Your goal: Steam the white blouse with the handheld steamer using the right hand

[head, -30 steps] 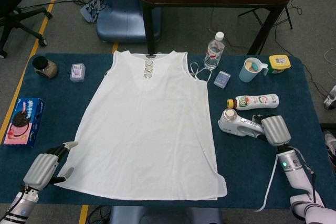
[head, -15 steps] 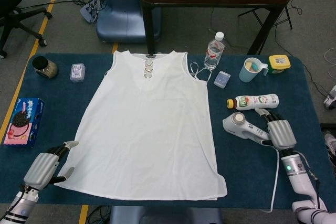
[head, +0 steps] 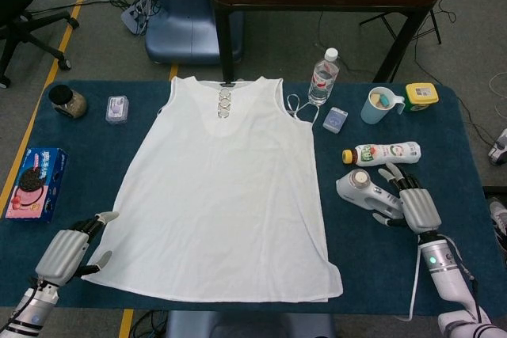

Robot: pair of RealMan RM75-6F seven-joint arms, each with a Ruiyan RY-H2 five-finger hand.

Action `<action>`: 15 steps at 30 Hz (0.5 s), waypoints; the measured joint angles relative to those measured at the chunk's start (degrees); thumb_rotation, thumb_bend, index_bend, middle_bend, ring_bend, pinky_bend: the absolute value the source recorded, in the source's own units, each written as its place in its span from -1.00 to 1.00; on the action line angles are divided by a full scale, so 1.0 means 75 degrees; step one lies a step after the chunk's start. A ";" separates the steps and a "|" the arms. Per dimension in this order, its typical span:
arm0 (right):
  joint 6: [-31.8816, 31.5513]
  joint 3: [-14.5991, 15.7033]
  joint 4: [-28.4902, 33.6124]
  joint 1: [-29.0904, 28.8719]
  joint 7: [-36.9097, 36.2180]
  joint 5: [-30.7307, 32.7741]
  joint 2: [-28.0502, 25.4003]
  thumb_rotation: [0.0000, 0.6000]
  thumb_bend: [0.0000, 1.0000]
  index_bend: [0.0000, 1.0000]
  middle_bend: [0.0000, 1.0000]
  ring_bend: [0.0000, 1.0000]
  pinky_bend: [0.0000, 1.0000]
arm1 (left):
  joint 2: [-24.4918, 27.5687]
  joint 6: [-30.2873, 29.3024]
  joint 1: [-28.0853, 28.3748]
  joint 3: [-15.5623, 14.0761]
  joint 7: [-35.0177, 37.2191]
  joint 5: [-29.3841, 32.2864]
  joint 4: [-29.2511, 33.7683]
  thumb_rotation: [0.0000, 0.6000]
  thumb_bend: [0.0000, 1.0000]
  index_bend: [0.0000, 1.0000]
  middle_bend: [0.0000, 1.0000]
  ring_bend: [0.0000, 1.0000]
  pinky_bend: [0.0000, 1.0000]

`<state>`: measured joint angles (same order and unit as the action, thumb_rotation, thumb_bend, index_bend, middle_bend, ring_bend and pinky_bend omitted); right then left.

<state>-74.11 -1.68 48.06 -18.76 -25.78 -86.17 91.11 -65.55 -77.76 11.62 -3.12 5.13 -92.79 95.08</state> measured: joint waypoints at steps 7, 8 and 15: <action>-0.0239 -0.0010 0.1275 0.0127 -0.0089 -0.0078 -0.0708 0.81 -1.00 -1.00 -0.76 -0.86 -0.81 | 0.0041 0.0021 -0.0011 0.0118 -0.0123 0.0291 0.0000 1.00 -0.37 -0.69 -0.62 -0.46 -0.43; -0.0278 -0.0024 0.1464 0.0152 -0.0060 -0.0072 -0.0826 0.82 -0.99 -1.00 -0.74 -0.85 -0.81 | 0.0035 0.0023 -0.0016 0.0146 -0.0155 0.0355 -0.0016 1.00 -0.37 -0.69 -0.62 -0.46 -0.43; -0.0519 -0.0200 0.2940 0.0342 0.0942 0.0119 -0.1855 0.92 -0.80 -1.00 -0.59 -0.78 -0.75 | -0.0237 -0.0297 -0.0111 0.0404 -0.0539 0.0618 -0.0322 1.00 -0.37 -0.69 -0.62 -0.46 -0.43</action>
<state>-78.01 -3.18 70.11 -16.19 -18.71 -85.28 77.20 -67.33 -79.99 10.79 -0.09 1.09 -88.16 92.66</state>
